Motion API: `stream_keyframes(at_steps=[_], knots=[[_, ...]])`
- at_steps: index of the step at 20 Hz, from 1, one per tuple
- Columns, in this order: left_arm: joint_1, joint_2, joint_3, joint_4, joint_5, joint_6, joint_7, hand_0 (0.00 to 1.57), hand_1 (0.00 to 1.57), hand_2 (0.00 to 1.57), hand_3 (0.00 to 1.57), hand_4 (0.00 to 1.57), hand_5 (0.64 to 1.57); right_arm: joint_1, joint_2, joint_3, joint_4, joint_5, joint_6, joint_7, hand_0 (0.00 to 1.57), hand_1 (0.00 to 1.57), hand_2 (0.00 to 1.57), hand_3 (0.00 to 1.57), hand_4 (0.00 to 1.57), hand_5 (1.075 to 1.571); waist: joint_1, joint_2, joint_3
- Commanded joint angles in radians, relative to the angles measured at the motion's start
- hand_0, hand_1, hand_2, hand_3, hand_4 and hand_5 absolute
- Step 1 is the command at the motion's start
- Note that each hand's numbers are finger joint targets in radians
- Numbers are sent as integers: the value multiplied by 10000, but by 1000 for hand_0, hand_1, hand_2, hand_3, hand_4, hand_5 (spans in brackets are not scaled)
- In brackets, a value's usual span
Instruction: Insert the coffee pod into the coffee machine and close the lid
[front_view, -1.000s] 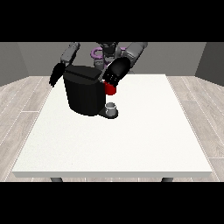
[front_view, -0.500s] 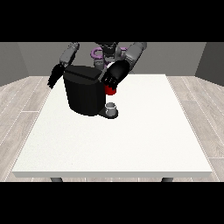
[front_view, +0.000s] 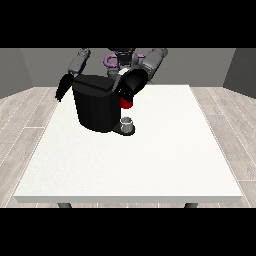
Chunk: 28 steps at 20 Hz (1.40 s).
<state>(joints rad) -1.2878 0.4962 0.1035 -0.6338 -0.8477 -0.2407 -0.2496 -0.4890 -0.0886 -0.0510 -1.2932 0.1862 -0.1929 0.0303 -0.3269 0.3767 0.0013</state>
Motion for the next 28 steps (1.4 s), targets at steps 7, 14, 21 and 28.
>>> stream_keyframes(at_steps=[7,14,21,28], knots=[[-511,335,-299,-87,-693,557,-71,510,510,776,600,0,1571,-363,281,113,307,253,-382,-441,0,0,0,0,173,1571,72,611,-7],[-399,641,-120,265,-669,289,-302,0,0,555,458,0,1571,-311,43,-37,191,131,-171,257,0,0,0,0,0,1571,23,102,-10],[42,136,-354,188,-814,310,-200,0,0,299,199,0,1571,72,206,-136,574,48,-289,2,0,0,0,0,0,1571,608,-540,-9],[1695,-1311,-590,-48,-521,57,129,0,0,0,0,0,1571,1414,196,-417,1340,-210,-138,-435,0,0,0,0,0,1571,1681,-2420,-9]])
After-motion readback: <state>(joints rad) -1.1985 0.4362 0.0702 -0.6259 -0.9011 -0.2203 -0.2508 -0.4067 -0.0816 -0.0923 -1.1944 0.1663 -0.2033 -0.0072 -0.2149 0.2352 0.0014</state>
